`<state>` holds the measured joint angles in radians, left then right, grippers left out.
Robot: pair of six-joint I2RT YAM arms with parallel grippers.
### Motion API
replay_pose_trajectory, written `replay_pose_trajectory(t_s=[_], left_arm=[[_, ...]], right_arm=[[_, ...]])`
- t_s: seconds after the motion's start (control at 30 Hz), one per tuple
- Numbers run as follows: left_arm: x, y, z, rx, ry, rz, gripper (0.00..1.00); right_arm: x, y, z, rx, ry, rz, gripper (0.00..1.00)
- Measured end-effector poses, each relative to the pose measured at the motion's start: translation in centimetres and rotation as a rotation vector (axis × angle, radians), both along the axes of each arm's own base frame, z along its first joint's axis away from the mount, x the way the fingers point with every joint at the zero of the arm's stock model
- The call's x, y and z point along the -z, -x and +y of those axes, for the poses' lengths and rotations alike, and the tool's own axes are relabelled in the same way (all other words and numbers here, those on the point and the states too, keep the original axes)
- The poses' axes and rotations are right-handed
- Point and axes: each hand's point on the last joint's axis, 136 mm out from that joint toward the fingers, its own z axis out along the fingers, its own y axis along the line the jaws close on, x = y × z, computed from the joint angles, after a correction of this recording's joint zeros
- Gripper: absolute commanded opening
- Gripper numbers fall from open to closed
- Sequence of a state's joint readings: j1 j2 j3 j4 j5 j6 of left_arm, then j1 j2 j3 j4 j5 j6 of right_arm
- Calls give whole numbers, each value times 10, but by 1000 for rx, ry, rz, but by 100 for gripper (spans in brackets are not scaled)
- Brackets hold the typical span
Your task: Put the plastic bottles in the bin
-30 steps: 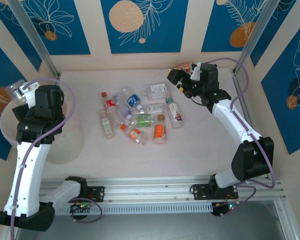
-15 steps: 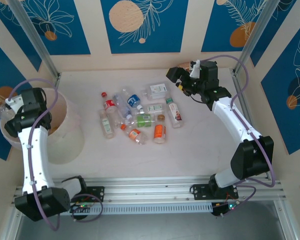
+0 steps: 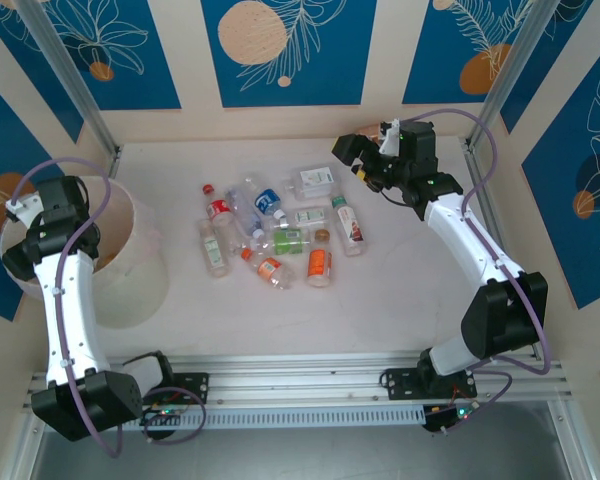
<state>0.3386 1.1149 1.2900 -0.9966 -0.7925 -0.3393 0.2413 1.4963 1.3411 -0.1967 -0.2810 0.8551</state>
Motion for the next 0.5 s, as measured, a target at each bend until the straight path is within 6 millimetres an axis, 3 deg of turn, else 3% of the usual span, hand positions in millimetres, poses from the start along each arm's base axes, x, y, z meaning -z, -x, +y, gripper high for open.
replay_pose_trajectory(t_s=[0.23,0.5], left_arm=[[3,-6,-5,40,37,-19,99],[-3,-24,-26,162,130,-159,100]], right_arm=[[2,1,0,1,6,7,99],[19,-2,-3,16,39,48,99]])
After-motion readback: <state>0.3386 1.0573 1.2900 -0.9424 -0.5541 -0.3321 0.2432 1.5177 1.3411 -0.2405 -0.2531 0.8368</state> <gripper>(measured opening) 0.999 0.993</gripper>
